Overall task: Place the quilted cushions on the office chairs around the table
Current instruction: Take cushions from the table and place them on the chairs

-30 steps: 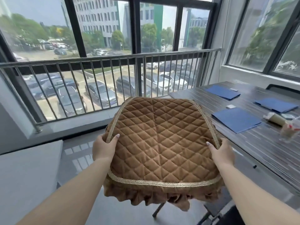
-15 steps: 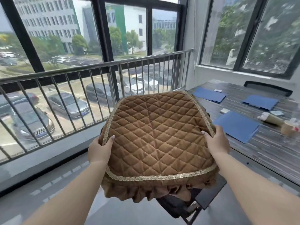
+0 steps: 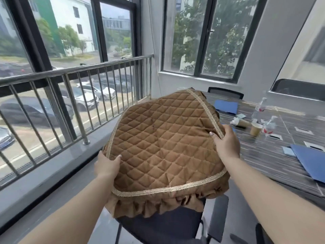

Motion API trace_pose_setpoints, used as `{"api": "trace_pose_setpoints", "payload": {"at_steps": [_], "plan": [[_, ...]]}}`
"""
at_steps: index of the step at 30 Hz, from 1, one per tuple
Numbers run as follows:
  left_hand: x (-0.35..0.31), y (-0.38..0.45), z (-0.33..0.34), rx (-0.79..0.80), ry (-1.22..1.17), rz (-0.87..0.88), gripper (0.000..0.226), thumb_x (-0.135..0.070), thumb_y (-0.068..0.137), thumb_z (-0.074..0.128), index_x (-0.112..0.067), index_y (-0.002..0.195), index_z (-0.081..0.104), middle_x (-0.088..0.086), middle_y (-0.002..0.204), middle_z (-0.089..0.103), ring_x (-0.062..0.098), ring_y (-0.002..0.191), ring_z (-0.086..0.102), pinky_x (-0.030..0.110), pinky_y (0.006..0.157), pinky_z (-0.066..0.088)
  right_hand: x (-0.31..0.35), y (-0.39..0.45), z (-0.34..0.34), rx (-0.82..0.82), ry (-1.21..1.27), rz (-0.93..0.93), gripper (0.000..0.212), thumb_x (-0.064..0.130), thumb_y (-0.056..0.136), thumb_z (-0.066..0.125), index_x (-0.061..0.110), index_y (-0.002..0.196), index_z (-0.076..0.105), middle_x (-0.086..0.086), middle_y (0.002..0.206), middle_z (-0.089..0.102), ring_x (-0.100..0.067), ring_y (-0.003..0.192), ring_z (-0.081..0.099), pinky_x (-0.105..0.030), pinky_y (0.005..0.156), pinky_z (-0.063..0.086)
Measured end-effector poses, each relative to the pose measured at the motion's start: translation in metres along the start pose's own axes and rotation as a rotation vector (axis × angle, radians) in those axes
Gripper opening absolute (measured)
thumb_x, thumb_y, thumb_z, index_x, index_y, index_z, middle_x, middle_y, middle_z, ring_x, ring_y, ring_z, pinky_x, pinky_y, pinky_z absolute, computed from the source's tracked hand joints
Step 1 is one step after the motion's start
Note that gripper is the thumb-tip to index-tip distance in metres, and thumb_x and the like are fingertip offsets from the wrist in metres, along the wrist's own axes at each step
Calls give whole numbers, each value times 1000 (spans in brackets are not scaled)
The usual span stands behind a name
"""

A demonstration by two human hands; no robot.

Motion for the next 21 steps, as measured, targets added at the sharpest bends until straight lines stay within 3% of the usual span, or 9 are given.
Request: {"api": "trace_pose_setpoints", "payload": {"at_steps": [7,13,18,21], "plan": [[-34,50,32,72,104,115,86,-27,84,70,-10,152,21,18,148,42,38,135,41,51,110,34,11,54,18,-33,114,-46,31,29,87,66,17,114,56,-9,110,62,-27,97,57,-29,74,37],[-99,68,57,98,168,410,63,-20,87,64,-16,146,39,9,138,55,30,125,52,45,101,44,51,70,48,37,111,-206,36,27,86,68,17,119,54,-4,109,65,-25,97,59,-38,81,48],[-157,69,91,182,142,643,56,-20,87,65,-19,140,47,6,138,55,23,126,51,43,107,41,87,63,78,139,-151,-477,33,28,86,67,19,117,59,-1,111,61,-24,91,61,-32,70,45],[-189,58,103,196,303,960,61,-28,85,67,-25,142,45,2,144,48,24,132,43,40,109,33,107,53,88,167,-360,-695,33,28,82,72,27,112,58,2,106,63,-25,78,65,-28,58,38]]}}
Point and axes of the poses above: each hand's wrist, its own y-axis towards the middle knuckle, its own z-axis out of the palm, x = y × z, the point moved 6 cm from there along y, towards the middle knuckle
